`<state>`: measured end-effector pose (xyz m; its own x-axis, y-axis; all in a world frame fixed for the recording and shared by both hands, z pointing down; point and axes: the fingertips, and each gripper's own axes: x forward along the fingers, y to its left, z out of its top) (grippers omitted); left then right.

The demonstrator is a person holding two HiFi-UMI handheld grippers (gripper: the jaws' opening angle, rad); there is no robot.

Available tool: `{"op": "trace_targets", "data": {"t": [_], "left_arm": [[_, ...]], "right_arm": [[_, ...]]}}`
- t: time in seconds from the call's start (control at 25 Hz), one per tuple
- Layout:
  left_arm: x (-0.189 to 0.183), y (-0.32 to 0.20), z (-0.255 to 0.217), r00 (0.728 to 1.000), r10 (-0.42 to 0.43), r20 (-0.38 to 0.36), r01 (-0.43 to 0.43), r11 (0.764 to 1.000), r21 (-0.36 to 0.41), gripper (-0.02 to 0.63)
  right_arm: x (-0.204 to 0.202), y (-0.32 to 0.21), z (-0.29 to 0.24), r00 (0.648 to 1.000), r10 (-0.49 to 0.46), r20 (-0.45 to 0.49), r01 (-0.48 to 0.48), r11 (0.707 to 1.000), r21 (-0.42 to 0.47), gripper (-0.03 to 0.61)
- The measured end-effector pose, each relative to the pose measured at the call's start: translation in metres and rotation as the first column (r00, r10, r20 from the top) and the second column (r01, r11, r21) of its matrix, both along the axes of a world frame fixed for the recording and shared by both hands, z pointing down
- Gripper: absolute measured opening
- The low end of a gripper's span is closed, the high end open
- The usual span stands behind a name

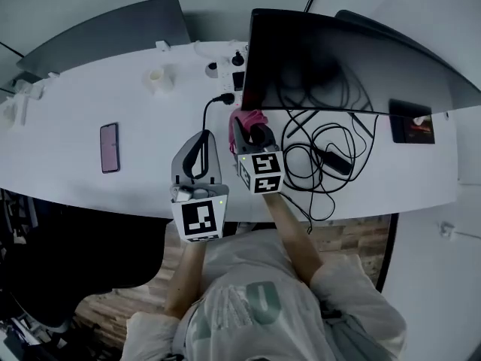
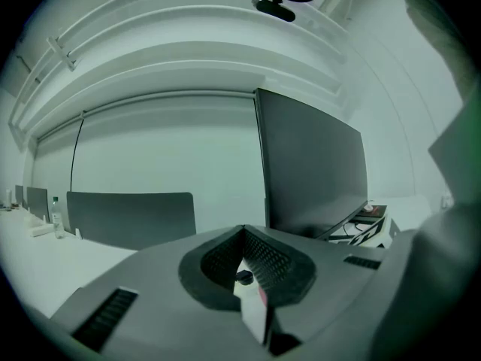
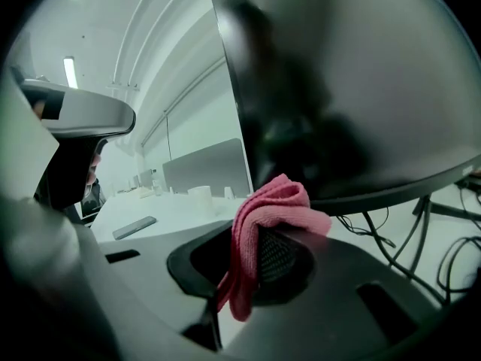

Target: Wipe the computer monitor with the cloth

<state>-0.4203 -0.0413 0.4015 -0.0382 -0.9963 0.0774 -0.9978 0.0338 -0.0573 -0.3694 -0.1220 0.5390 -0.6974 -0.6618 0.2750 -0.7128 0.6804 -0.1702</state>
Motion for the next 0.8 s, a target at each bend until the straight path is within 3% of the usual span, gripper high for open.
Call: {"op": "trace_targets", "data": {"t": [0.28,0.8], "left_arm": [[-0.011,0.007,0.005,0.998,0.063,-0.004,-0.063,0.998,-0.009,0.015],[-0.022,0.02,-0.001,0.996,0.088,-0.022,-0.087,0.996,0.02,0.015]], "right_arm": [[-0.005,0.021,0.02,0.995,0.068,-0.07,-0.069,0.998,-0.015,0.057],[-0.02,0.018,-0.014,0.992,0.128,-0.007,-0.128,0.991,0.039,0.057]]}}
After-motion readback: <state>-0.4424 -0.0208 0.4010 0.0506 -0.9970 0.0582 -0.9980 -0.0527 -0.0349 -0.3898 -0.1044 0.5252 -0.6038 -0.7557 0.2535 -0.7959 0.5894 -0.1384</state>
